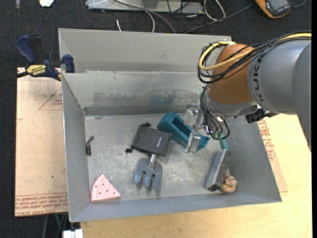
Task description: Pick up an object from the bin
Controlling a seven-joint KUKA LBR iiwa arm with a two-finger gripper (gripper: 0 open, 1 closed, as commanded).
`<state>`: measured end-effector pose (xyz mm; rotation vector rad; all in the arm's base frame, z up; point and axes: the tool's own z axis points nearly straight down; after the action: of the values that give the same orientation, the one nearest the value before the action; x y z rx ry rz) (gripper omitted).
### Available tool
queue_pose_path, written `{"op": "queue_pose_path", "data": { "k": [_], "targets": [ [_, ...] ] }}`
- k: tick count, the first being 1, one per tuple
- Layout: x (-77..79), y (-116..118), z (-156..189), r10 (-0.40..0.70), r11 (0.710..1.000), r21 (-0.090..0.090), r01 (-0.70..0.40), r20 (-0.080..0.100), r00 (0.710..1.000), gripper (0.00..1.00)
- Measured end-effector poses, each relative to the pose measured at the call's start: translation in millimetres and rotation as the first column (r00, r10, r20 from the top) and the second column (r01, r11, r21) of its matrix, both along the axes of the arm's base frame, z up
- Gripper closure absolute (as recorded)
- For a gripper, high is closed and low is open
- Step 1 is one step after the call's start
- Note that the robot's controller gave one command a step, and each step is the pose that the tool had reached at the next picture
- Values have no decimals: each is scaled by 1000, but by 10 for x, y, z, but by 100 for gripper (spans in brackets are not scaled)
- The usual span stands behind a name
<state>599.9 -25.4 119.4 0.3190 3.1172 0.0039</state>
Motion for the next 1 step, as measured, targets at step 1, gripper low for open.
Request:
{"op": "queue_pose_path", "data": {
  "k": [1],
  "targets": [
    [333, -139, -456, -59, 998, -2, 59, 26, 998, 0]
  ]
}}
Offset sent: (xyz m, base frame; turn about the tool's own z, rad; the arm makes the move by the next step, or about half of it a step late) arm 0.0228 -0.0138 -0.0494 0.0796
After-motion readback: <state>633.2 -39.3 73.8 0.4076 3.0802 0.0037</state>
